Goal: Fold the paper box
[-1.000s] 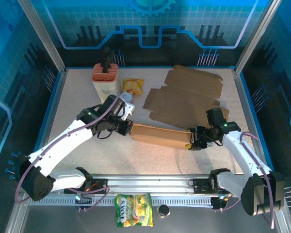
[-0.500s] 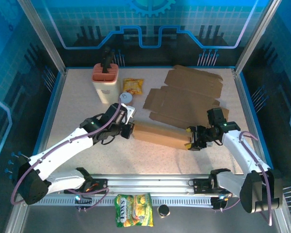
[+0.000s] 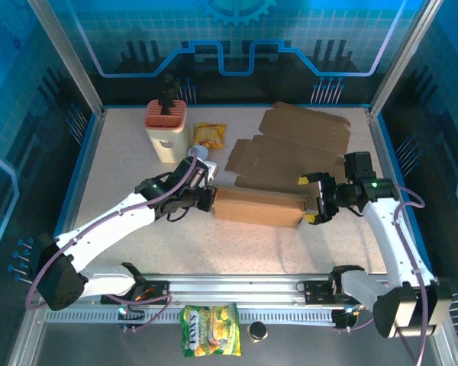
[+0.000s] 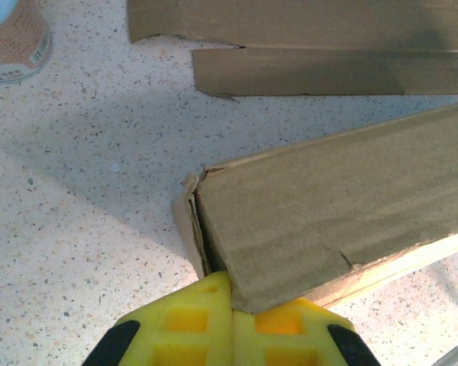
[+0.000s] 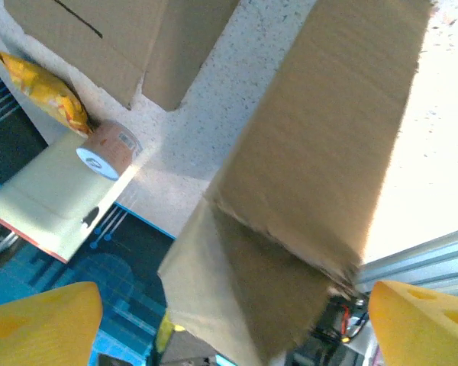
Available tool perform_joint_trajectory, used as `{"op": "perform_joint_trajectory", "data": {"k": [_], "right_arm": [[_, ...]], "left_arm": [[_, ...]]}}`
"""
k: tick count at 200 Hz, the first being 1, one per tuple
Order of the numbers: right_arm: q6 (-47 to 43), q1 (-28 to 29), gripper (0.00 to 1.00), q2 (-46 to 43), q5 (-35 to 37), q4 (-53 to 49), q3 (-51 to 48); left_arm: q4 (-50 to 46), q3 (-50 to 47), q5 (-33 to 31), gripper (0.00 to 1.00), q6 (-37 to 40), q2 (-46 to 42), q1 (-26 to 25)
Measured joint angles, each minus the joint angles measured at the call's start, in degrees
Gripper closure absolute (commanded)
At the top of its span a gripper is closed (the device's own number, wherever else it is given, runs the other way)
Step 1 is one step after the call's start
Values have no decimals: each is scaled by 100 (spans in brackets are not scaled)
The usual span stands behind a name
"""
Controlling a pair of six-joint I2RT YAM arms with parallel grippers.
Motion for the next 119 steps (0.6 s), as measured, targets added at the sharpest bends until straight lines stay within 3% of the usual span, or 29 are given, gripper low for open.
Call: {"op": "perform_joint_trajectory", "data": {"k": [43,91,103,119], "right_arm": [[-317,-2,21,-509,31,-459,-7],[-468,15,38,-317,28,-289,-302],[-509,33,44,-291,26,-258,-356],[-619,37,45,-297,35,-212,-413]], "left_arm": [[-125,146,-31,100,-35,125,-4],[-162,188,-31,99,-44,162,-4],[-199,223,-28,91,-81,188,-9],[-260,247,-24,68,-162,201,-11]]}}
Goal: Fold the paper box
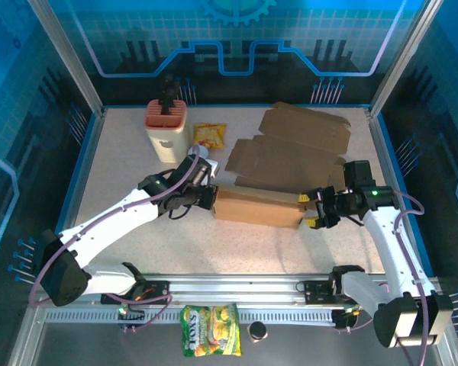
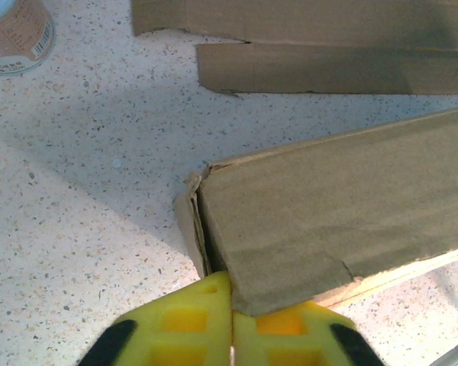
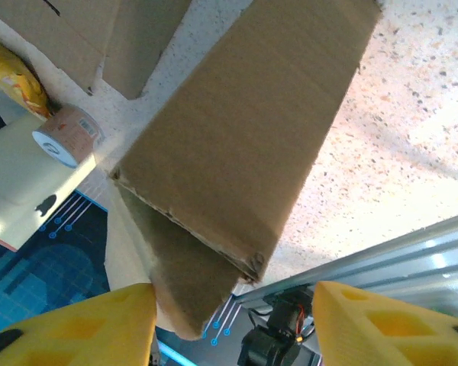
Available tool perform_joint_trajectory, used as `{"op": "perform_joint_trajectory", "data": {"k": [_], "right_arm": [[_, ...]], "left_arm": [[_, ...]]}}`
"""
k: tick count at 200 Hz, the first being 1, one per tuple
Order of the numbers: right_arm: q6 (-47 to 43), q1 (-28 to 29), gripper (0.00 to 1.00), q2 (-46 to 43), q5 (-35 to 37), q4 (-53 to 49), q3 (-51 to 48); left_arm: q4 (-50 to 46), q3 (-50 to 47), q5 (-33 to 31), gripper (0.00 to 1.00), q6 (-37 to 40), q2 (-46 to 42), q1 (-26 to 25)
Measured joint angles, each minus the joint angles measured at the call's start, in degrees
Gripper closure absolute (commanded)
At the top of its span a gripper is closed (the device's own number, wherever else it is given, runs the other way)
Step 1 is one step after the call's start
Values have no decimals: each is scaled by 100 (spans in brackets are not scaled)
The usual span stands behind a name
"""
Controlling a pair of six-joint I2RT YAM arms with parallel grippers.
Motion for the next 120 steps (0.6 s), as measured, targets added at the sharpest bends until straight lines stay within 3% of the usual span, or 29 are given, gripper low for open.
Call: {"op": "perform_joint_trajectory", "data": {"k": [25,50,64,89,120], "right_arm": [[-190,2,47,26,-48,42,-260],[-376,2,48,35,-52,81,-269],[-457,2,48,74,-50,98,-269],[-527,2,48,129,-48,184,-262],[-568,2,49,149,-46,186,-229]], "left_arm": [[-111,35,249,46,-269,-24,-48],[-350,90,776,38,-684,-190,50],[-599,96,1143,38,-957,-297,308],[-837,101,1714,47,-1231,-337,887],[-1001,188,2017,47,-1196,-31,975]]}}
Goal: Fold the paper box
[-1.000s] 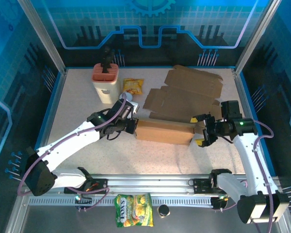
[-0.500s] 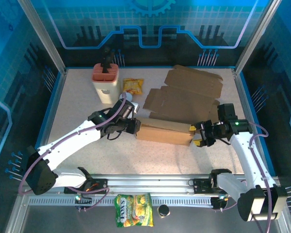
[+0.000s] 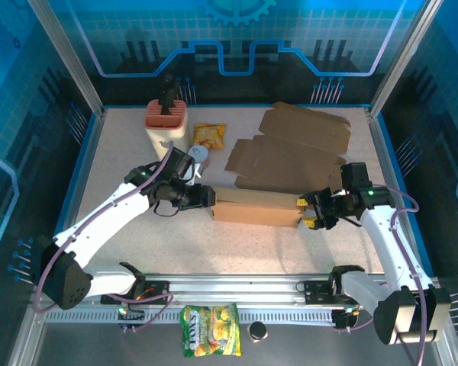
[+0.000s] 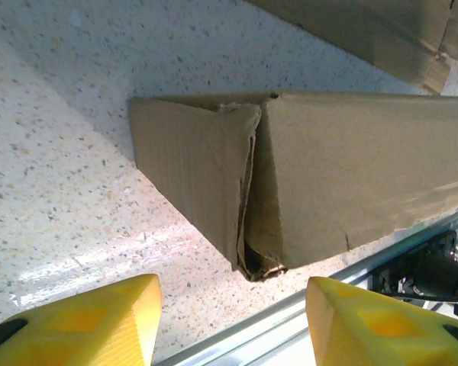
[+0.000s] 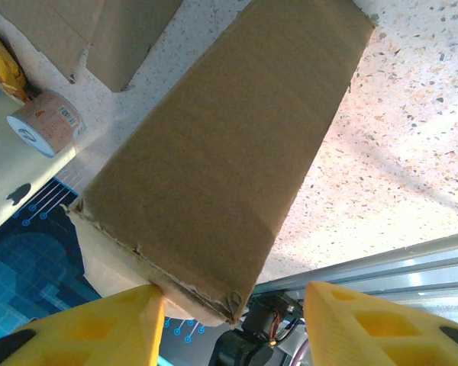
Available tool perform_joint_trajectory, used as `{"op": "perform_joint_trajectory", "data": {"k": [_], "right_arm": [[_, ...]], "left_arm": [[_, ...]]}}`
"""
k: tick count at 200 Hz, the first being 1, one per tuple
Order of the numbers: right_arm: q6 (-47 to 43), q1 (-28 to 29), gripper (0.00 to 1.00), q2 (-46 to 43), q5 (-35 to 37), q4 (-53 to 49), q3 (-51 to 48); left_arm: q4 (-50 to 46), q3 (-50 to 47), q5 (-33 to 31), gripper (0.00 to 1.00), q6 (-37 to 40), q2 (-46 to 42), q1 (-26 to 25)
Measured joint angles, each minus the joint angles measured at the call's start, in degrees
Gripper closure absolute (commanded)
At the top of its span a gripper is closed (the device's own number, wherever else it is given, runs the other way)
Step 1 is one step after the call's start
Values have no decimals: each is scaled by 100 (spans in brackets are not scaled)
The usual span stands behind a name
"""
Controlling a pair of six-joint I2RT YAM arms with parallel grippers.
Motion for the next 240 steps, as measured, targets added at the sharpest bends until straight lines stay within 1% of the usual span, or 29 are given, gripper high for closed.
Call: {"op": "perform_joint_trajectory", "data": {"k": [48,68,88,117,136,150,178,219,229,240], "right_arm": [[0,0,49,-31,2,0,-15],[0,0,49,-85,0,0,-50],[2,0,49,-144,-2,4,-94],[2,2,49,-175,-4,2,-111],[2,4,49,-175,-4,4,-111],[2,4,49,-175,-4,4,-109],[-9,42,49,-166,11,-22,-66],[-203,72,49,-42,44,-258,98],[-254,72,46,-33,42,-315,111],[-323,72,40,-24,35,-372,114]], "left_arm": [[127,92,264,48,7,140,111],[192,221,417,47,-31,133,192],[280,330,579,49,-55,116,302],[328,330,748,58,-63,157,476],[431,328,841,67,-68,304,487],[479,299,879,71,2,431,487],[564,92,881,72,83,420,481],[522,-138,704,74,330,216,249],[518,-173,614,76,365,162,162],[516,-190,463,77,433,114,63]]}}
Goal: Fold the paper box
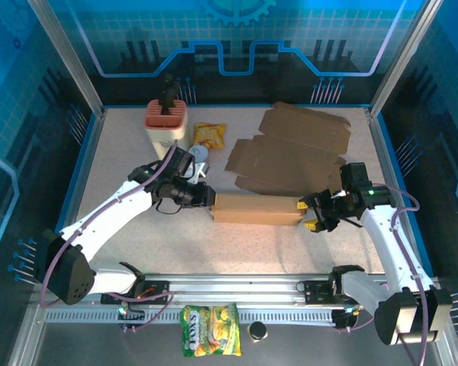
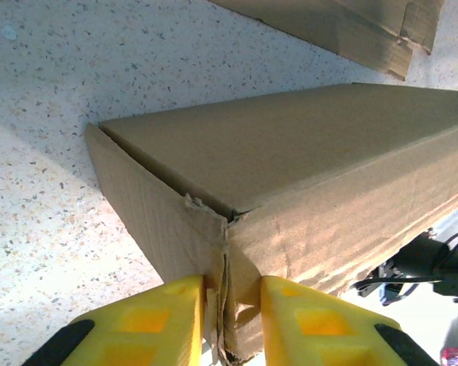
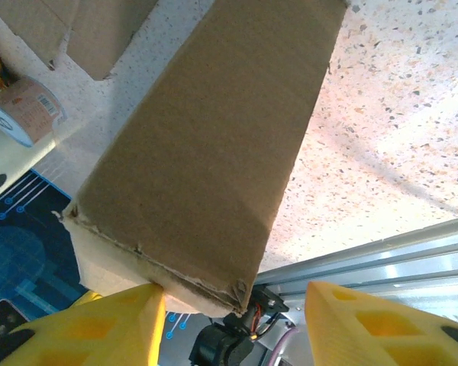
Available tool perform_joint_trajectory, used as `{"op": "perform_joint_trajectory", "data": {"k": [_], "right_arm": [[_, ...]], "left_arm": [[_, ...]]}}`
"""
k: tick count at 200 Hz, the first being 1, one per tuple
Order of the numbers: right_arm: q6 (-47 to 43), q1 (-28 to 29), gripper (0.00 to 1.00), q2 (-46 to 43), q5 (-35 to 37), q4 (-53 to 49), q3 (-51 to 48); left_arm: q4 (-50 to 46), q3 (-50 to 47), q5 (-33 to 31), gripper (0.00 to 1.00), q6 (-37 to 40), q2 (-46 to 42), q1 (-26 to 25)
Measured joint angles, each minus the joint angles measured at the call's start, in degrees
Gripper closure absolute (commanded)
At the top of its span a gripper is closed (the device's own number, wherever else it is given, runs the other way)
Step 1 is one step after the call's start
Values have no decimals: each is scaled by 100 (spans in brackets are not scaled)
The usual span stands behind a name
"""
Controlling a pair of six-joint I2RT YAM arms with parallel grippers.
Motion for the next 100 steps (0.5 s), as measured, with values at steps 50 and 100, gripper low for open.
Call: {"op": "perform_joint_trajectory", "data": {"k": [50,100], "right_arm": [[-533,57,16,20,46,-396,951],[-769,-125,20,79,-184,-79,688]], "left_arm": [[90,-181,-501,77,46,-247,-317],[225,-452,-796,77,33,-546,-444]]}}
